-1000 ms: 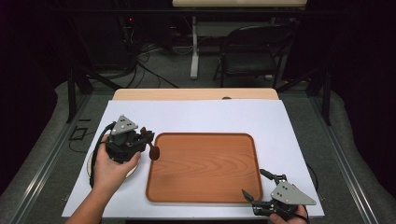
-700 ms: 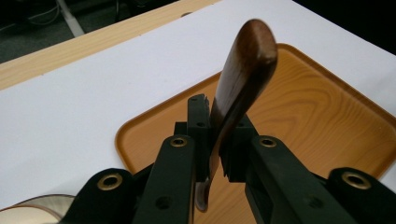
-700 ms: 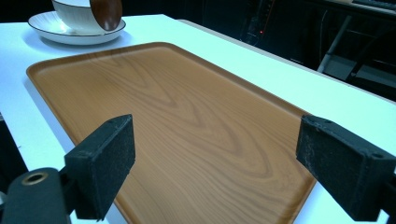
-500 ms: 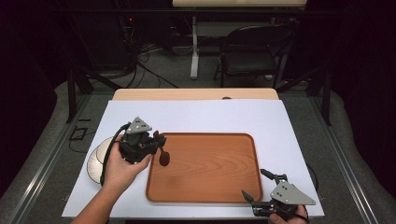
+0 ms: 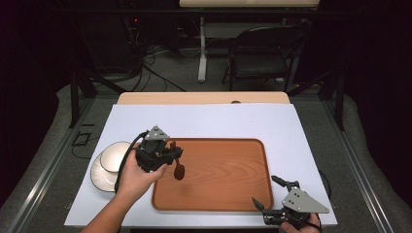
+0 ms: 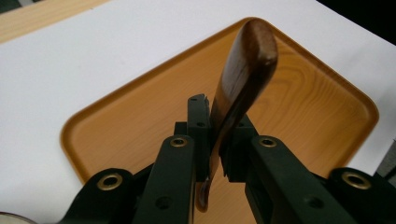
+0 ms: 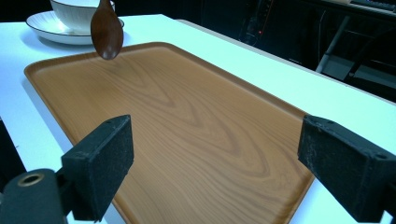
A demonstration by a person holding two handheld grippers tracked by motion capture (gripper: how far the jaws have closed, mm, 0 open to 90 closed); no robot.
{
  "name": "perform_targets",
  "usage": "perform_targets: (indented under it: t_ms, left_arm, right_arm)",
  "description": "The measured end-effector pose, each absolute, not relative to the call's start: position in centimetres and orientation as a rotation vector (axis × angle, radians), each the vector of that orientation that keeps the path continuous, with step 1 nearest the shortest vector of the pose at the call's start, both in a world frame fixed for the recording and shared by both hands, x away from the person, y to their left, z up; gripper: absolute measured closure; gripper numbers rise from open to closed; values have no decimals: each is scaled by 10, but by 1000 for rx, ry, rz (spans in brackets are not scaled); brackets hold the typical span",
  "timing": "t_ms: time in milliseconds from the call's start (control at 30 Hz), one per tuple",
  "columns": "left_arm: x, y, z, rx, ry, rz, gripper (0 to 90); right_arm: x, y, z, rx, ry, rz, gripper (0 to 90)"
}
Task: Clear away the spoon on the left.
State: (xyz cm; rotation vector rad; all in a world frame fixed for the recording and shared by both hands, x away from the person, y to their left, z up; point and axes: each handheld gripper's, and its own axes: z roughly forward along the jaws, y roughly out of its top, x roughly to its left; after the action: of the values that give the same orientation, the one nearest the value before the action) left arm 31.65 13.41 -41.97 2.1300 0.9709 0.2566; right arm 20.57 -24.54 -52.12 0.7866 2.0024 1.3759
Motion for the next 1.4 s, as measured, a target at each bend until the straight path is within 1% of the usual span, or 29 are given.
perform_targets:
  t_ms: [267,400,500,1033,1400]
  left_arm:
    - [326,132,-437,2182,1001,165,842]
    - [333,133,-445,2174,1037,115,842]
    - [340,135,-449,2135,1064,68,841]
    - [380,140,-476,1991,1234,14,815]
    - [398,143,-497,1906,1372,21,794]
  right_arm:
    - [206,-245,-521,786,2005,1375,106]
    - [206,-245,-521,786,2004,1375,106]
    - [206,-245,-521,787,2006,1374,106]
    - [205,-246,-521,782,2010,1376,106]
    - [206,-245,-522,781,2017,1376,106]
